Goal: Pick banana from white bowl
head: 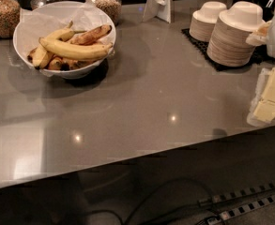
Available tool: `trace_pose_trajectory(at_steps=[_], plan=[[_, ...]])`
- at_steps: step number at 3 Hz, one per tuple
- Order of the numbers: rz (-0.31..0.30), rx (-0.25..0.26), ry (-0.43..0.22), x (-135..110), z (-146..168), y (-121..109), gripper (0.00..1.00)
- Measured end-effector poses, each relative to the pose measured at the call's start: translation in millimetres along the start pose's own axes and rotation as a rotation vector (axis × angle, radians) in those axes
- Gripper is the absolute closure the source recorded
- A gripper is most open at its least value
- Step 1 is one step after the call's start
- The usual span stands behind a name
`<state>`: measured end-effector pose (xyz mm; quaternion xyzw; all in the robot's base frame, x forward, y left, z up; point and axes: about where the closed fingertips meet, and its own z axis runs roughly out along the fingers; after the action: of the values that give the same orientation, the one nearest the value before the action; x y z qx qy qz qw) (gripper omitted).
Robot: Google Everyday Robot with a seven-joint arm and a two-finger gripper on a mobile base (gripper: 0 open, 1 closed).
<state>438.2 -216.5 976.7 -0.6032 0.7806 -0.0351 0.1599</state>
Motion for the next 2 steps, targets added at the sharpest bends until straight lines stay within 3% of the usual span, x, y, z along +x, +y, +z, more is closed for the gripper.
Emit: trace_pose_trajectory(at_steps=[1, 2], plan=[[0.0, 0.0, 0.0, -0.1, 0.0, 0.0, 0.0], [-0.034, 0.023, -0.041, -11.2, 0.4, -4.6, 0.0]])
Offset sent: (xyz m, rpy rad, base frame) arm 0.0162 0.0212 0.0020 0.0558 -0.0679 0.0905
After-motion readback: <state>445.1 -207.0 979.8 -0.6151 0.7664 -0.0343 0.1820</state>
